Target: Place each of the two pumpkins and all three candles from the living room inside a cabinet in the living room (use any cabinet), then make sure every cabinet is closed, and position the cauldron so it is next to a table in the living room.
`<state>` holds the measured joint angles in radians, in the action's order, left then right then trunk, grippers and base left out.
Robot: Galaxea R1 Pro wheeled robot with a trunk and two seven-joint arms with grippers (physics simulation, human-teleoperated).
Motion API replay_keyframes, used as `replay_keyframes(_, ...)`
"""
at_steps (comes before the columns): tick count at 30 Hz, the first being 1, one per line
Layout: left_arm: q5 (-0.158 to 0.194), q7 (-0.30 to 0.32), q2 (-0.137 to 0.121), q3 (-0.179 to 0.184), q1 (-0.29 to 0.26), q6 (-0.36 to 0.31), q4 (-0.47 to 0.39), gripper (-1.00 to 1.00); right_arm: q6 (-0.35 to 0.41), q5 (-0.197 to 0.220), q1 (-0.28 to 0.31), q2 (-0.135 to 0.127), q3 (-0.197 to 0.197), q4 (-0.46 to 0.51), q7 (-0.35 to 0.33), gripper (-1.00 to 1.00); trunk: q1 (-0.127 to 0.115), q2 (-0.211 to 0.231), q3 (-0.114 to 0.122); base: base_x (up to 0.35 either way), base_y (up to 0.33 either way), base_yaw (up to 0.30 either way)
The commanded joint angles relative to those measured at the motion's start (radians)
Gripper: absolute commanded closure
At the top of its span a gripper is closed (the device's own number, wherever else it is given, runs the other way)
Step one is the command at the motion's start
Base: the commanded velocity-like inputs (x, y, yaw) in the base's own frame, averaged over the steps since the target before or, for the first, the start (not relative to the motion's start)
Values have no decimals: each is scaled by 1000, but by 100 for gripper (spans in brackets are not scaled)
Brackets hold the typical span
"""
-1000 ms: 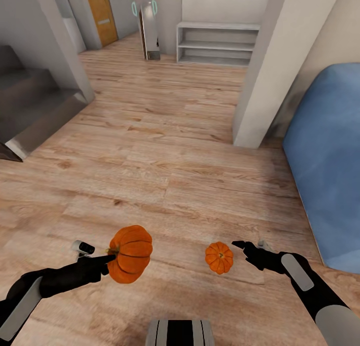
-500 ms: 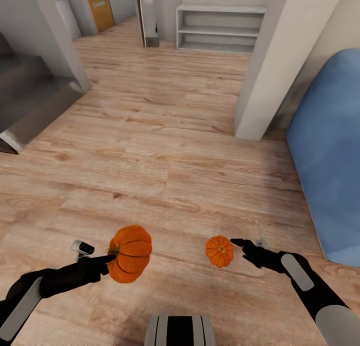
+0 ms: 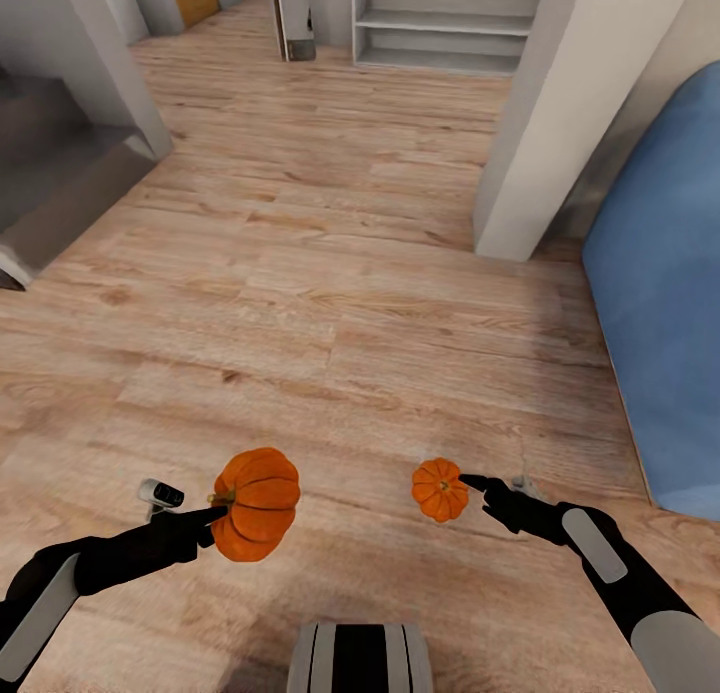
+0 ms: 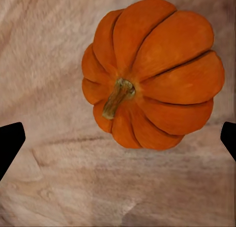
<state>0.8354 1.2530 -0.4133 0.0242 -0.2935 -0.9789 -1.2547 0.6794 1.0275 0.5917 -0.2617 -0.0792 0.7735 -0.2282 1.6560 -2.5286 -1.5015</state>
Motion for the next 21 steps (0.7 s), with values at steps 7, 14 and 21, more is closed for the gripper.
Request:
replay_keyframes(7, 6, 2, -1, 2, 0, -9, 0, 100, -4, -2, 0, -1, -2, 1, -3, -100, 3, -2, -28, 0, 0, 0)
replay_keyframes(14, 5, 3, -1, 2, 0, -9, 0, 100, -4, -3, 0, -1, -2, 1, -3, -100, 6, -4, -55, 0, 0, 0)
replay_keyframes(21, 5, 2, -1, 2, 0, -9, 0, 100, -4, -3, 0, -2, -2, 1, -3, -100, 9, -5, -82, 0, 0, 0)
